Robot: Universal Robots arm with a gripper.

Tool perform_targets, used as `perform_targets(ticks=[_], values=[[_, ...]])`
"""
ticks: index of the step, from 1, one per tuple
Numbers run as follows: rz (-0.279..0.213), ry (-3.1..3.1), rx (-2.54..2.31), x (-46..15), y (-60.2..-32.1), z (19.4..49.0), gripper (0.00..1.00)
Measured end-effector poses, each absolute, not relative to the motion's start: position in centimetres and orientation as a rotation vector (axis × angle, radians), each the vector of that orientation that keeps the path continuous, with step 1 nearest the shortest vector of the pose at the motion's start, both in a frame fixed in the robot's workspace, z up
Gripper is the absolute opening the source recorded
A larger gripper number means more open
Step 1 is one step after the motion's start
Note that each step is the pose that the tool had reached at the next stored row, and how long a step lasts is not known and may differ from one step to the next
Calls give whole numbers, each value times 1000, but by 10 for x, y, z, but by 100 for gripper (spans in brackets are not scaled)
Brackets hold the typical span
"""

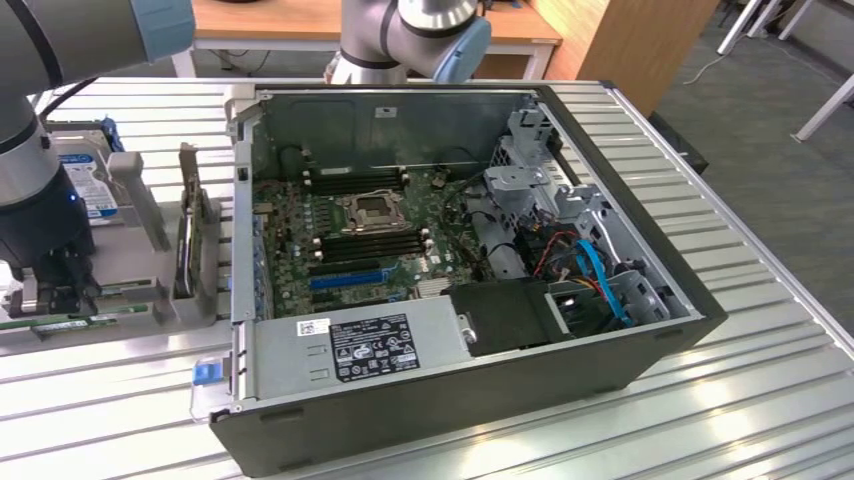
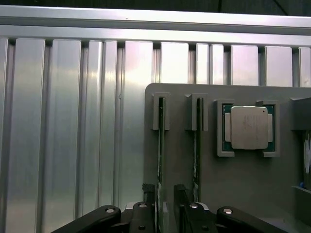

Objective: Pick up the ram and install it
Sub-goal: 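Pick up the ram and move it above insertion slot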

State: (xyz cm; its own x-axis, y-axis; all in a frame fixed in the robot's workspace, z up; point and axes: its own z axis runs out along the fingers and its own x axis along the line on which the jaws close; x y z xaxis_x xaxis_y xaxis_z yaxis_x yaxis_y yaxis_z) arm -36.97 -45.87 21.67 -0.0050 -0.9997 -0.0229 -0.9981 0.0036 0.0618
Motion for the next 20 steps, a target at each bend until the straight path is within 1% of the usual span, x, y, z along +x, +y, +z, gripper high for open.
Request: perform_targets(ticks=[10, 20], values=[[-94, -2205, 2197, -370, -459, 207, 29], [-94, -2205, 2197, -370, -459, 205, 29]])
